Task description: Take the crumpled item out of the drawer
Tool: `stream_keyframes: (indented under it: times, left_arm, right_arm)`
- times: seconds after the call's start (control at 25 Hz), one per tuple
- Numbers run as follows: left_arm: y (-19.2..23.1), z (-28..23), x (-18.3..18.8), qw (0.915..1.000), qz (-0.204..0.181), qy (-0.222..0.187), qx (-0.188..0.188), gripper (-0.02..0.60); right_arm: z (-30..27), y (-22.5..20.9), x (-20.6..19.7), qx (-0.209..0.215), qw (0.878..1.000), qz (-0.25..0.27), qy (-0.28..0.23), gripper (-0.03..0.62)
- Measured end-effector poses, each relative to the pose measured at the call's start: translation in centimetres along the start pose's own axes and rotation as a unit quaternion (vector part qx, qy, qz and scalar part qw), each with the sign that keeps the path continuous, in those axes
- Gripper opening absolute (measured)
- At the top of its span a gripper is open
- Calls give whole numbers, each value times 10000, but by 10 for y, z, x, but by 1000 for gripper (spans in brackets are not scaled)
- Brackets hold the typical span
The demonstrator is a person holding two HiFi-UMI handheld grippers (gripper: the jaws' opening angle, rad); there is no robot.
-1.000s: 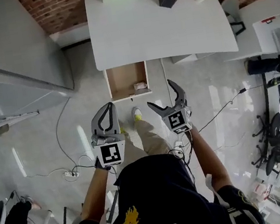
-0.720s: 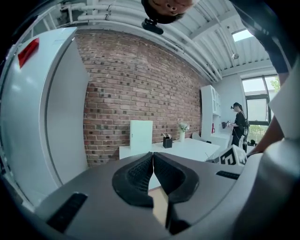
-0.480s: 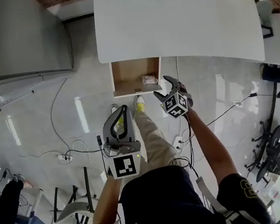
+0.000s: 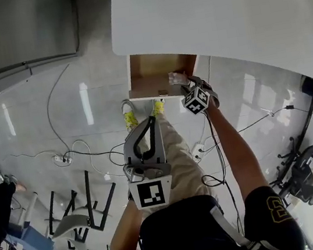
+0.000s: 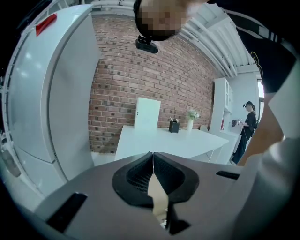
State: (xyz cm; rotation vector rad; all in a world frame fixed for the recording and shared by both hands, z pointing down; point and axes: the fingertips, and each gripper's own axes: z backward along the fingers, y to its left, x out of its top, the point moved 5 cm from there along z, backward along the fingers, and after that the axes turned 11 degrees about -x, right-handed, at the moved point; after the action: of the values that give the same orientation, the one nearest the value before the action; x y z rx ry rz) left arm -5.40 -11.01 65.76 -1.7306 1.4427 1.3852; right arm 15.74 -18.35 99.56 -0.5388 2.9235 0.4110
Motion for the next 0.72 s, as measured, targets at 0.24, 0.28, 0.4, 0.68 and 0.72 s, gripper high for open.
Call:
stream_keyframes:
  times: [0.24,0.28,0.4,0.68,0.72]
  left_arm:
    - [5,7,-15,9998,37,156,129,20]
    - [5,9,-13,9998,26,157,135,20]
    - [7,11,1,9998,-106,63,127,20]
    - [6,18,67,9965,-822,-125,-24,20]
    - [7,19,83,9950,-980,-214,-40,20]
  right_arm:
    - [-23,10,3,-16,9986,344,405,76]
    - [-22,12,1,-32,9985,323,430,41]
    - [-11,10,-1,-66,9989,188,428,28]
    - [67,-19,28,-278,9995,-128,-24,28]
    - [83,-26,35,-343,9991,-196,-131,28]
